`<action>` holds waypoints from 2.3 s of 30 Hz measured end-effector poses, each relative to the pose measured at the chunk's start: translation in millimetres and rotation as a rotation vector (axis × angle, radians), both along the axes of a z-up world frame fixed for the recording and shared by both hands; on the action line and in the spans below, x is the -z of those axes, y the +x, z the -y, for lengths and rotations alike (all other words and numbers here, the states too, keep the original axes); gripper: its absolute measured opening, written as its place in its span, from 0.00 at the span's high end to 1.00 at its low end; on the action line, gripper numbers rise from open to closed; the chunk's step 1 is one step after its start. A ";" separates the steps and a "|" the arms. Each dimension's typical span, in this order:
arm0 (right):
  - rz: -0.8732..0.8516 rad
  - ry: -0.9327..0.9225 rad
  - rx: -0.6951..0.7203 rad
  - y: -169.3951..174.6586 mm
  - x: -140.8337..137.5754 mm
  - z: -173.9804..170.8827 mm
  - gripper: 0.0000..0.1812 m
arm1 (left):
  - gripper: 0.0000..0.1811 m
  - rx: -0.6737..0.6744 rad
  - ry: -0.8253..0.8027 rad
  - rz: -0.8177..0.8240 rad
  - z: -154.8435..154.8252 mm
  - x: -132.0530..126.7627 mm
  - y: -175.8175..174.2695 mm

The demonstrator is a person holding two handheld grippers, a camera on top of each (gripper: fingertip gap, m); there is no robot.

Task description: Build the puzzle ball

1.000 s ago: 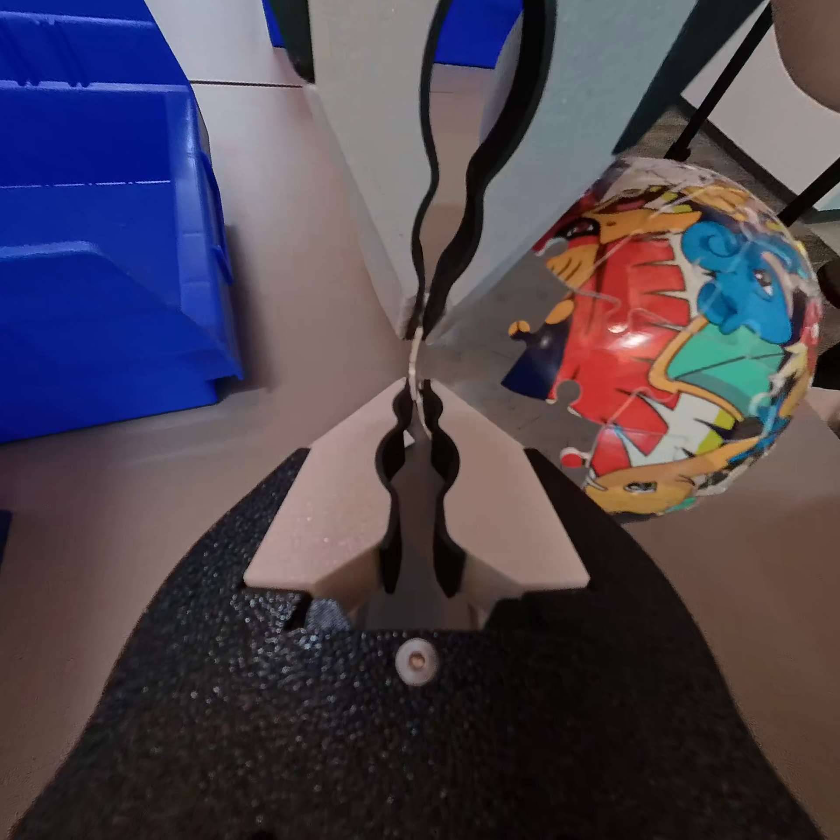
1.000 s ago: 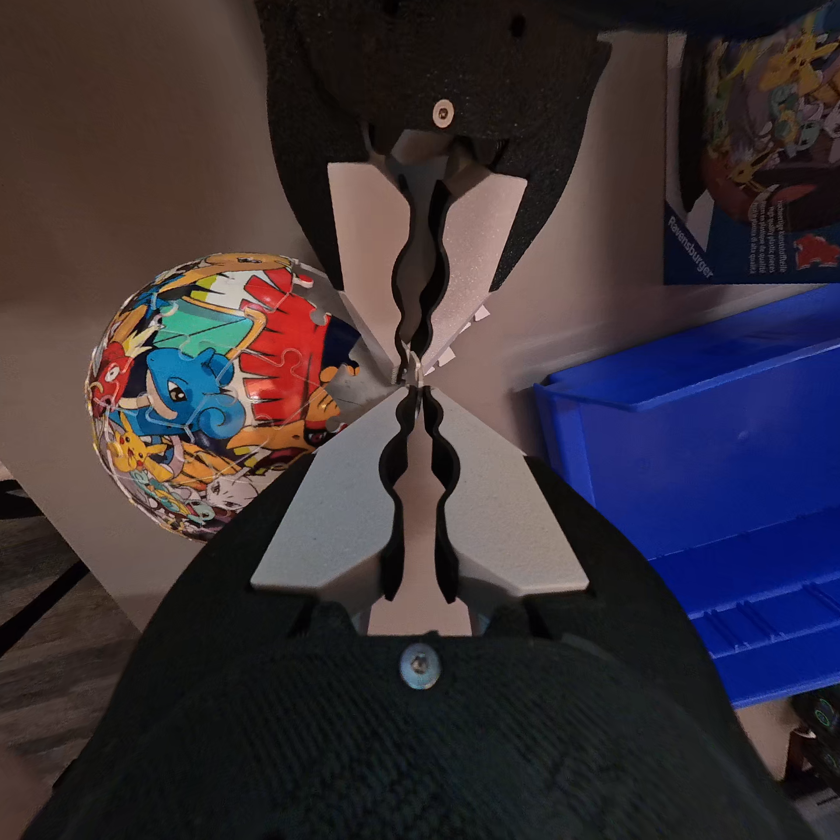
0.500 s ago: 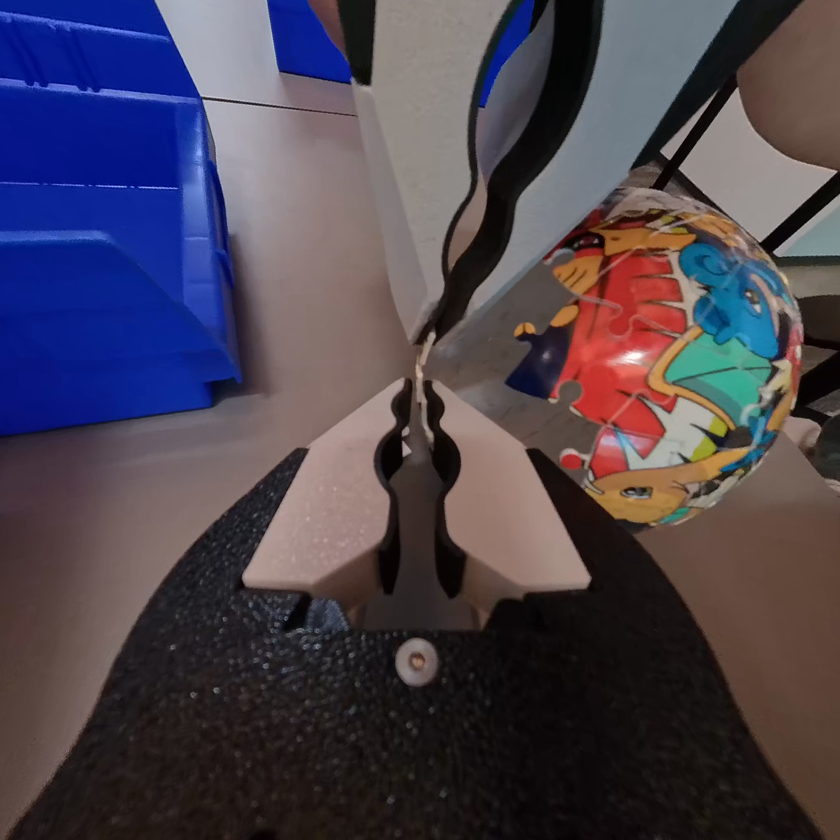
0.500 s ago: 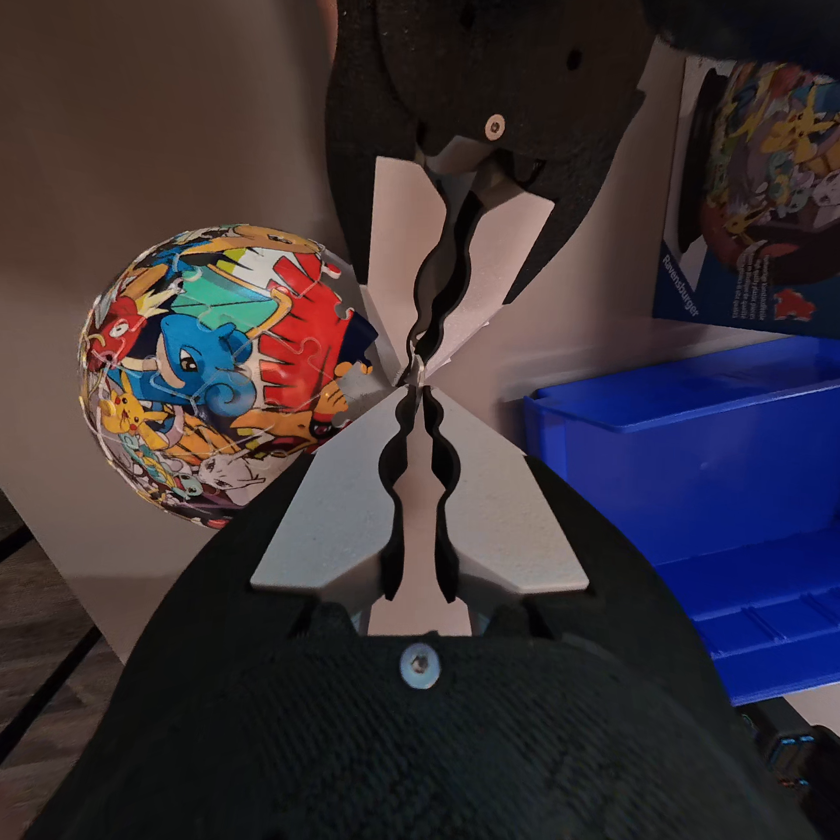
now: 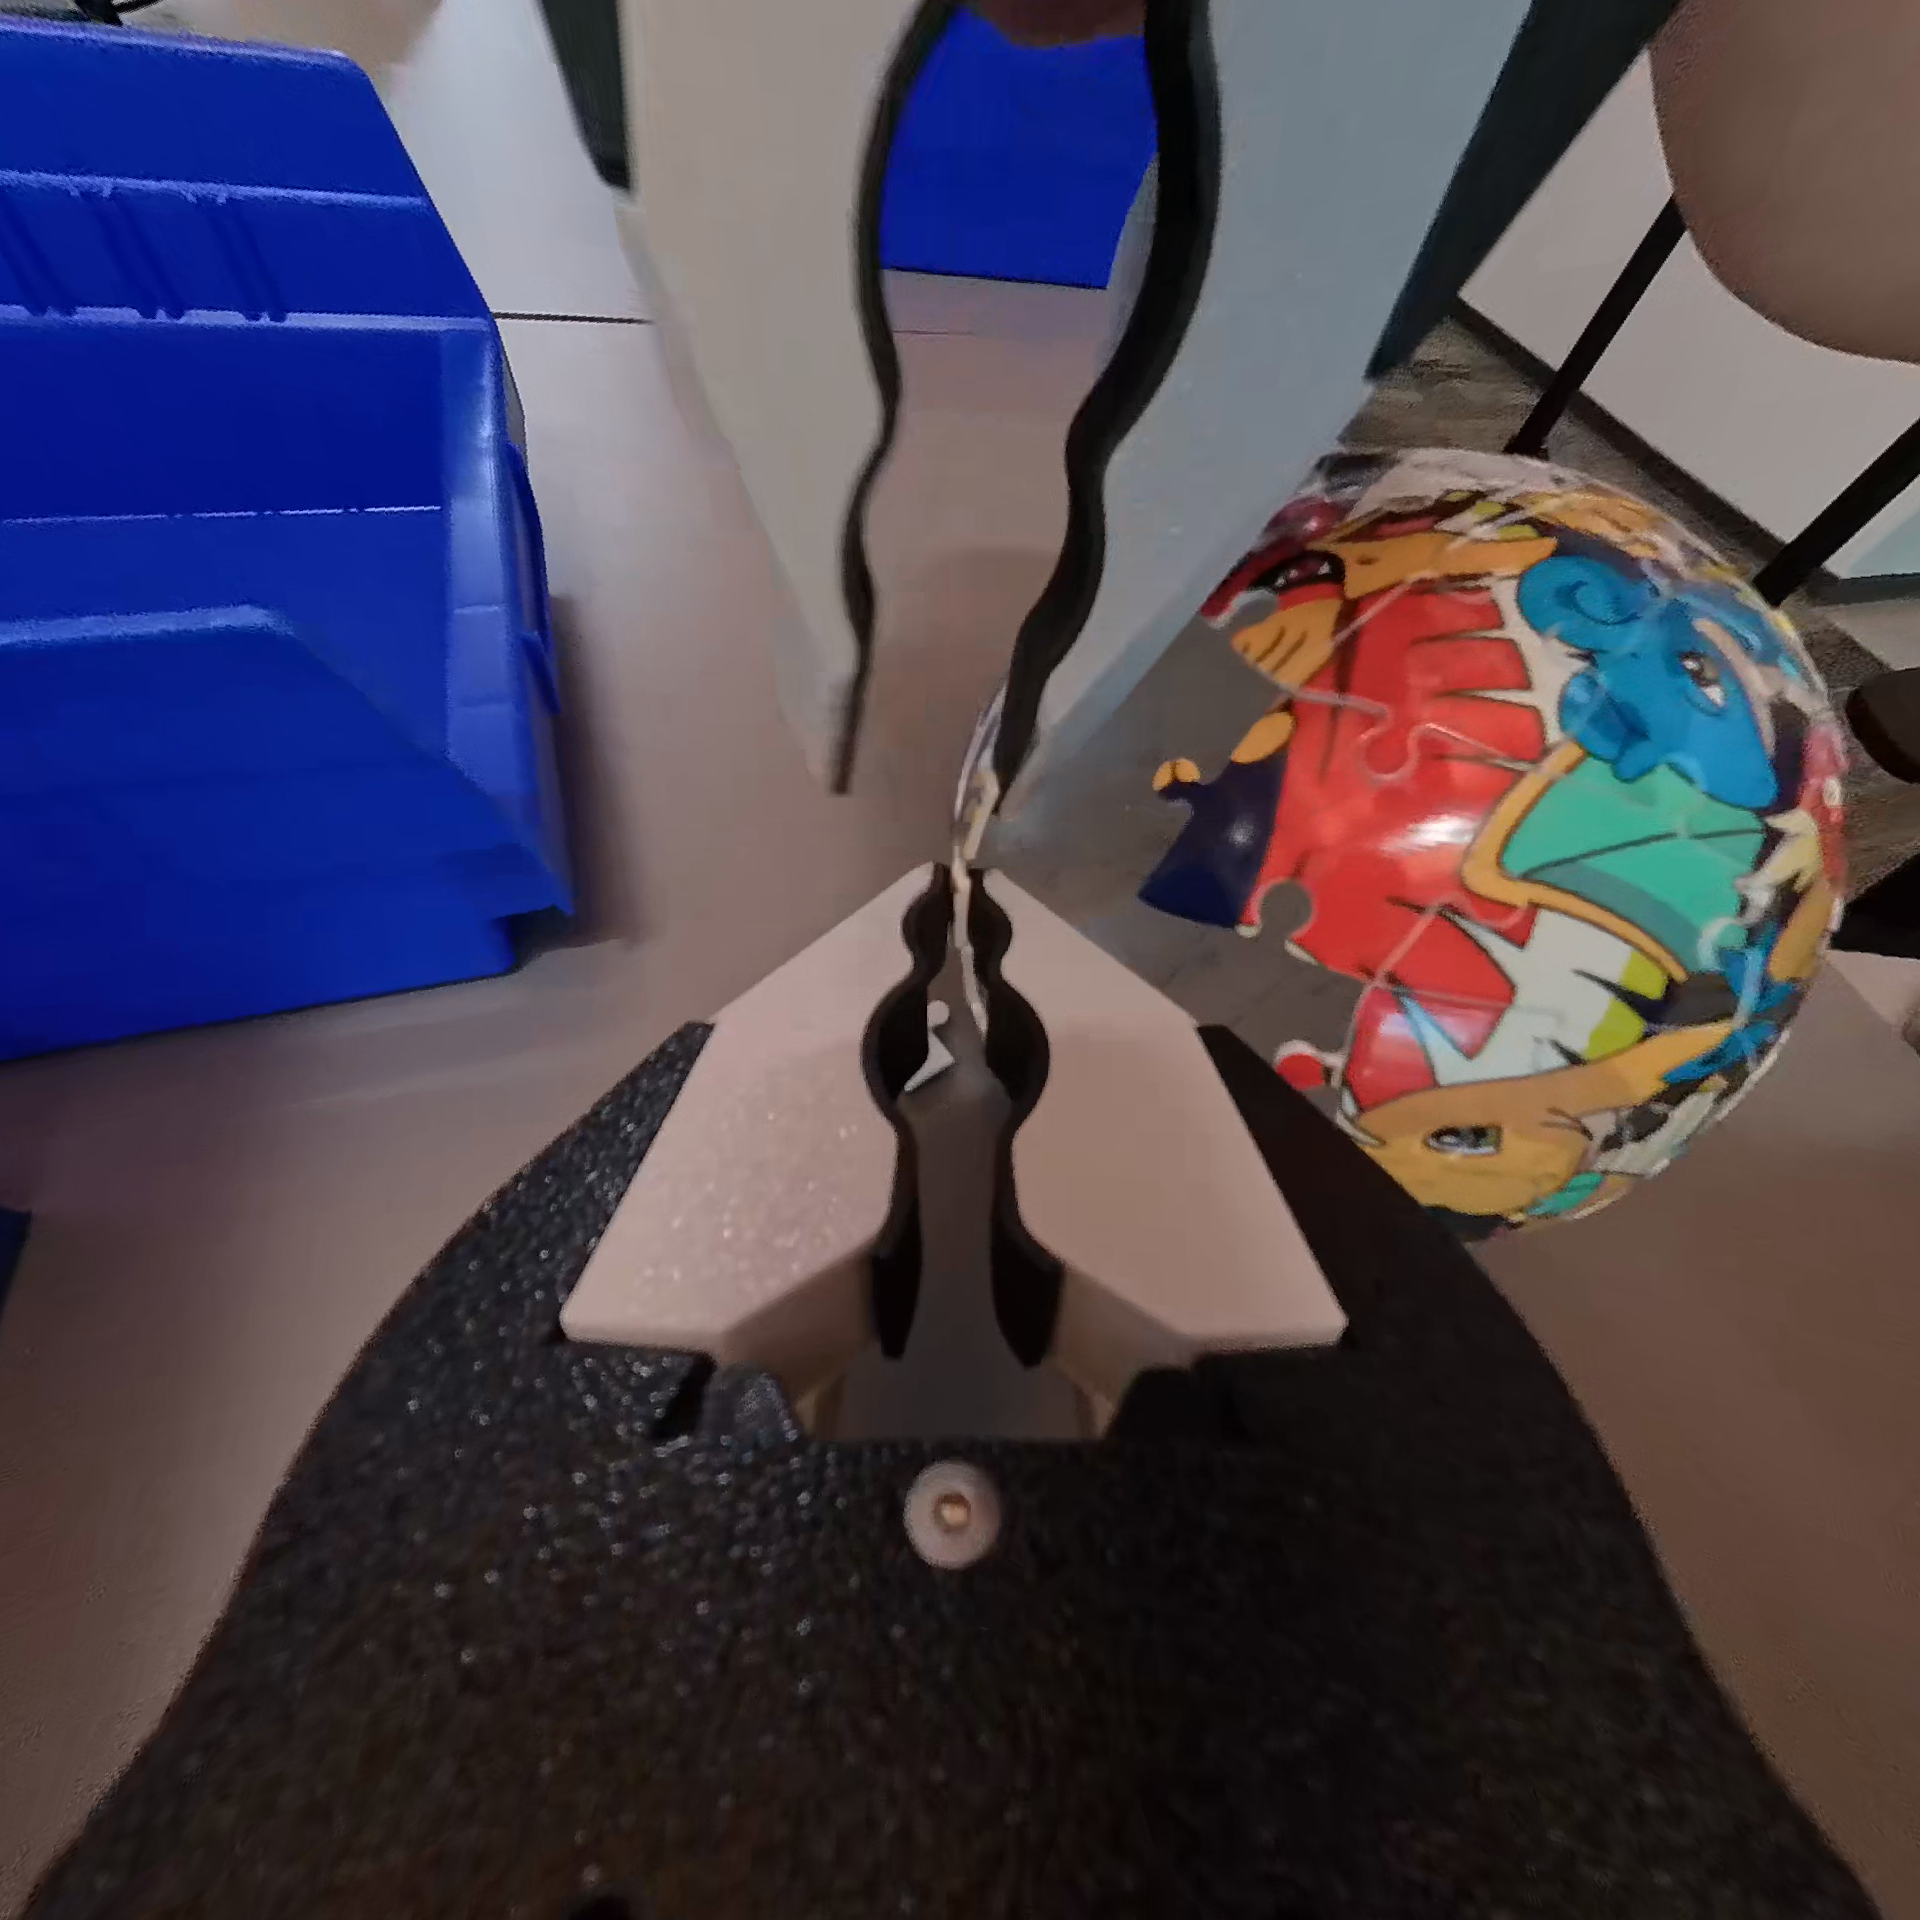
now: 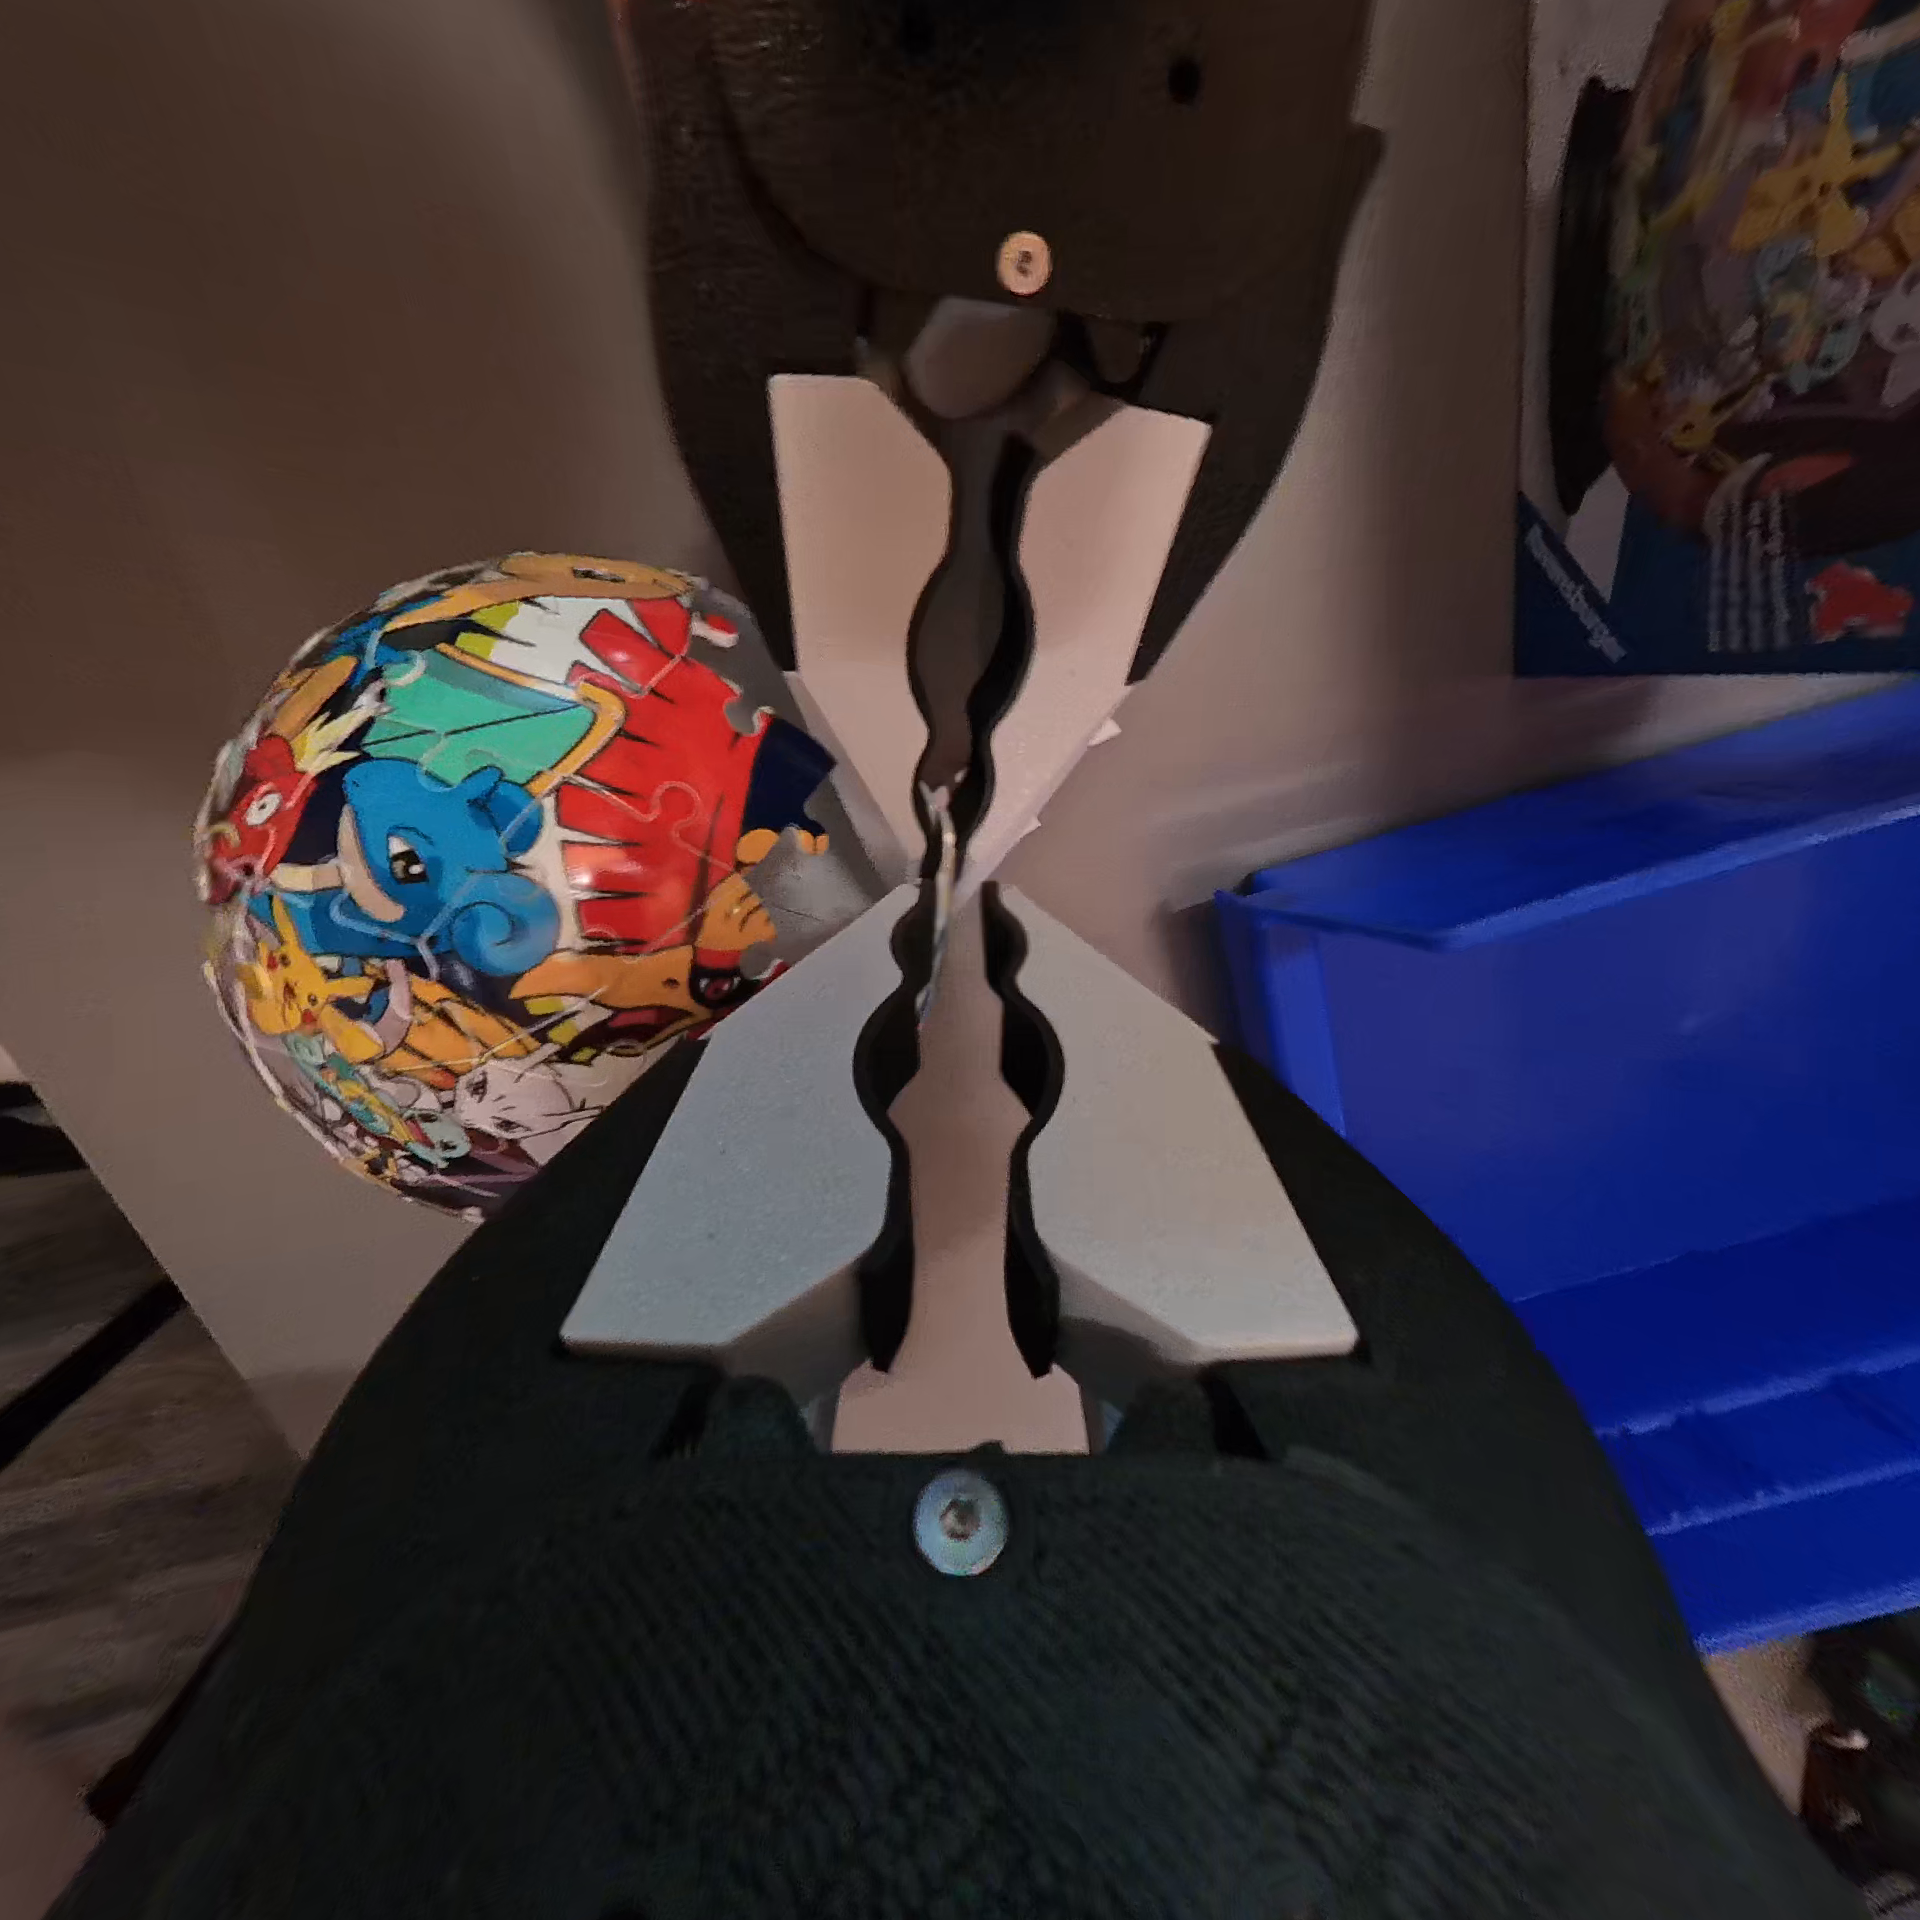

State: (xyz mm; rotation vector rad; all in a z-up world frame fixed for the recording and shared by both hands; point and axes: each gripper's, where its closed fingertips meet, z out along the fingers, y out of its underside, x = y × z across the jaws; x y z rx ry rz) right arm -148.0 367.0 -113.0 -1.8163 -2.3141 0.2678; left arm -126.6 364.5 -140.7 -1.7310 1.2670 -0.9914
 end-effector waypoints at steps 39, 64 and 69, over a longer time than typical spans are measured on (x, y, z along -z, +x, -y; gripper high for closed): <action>0.291 -0.365 0.339 15.6 -3.5 5.5 0.97 | 1.00 -0.056 -0.075 0.008 -4.3 1.5 -1.9; 0.297 -0.231 0.269 12.7 4.3 -7.4 0.97 | 1.00 -0.101 -0.098 0.015 -11.3 3.8 -4.8; 0.325 -0.238 0.280 14.6 10.0 -8.3 0.96 | 1.00 -0.105 -0.097 0.011 -11.3 4.3 -4.8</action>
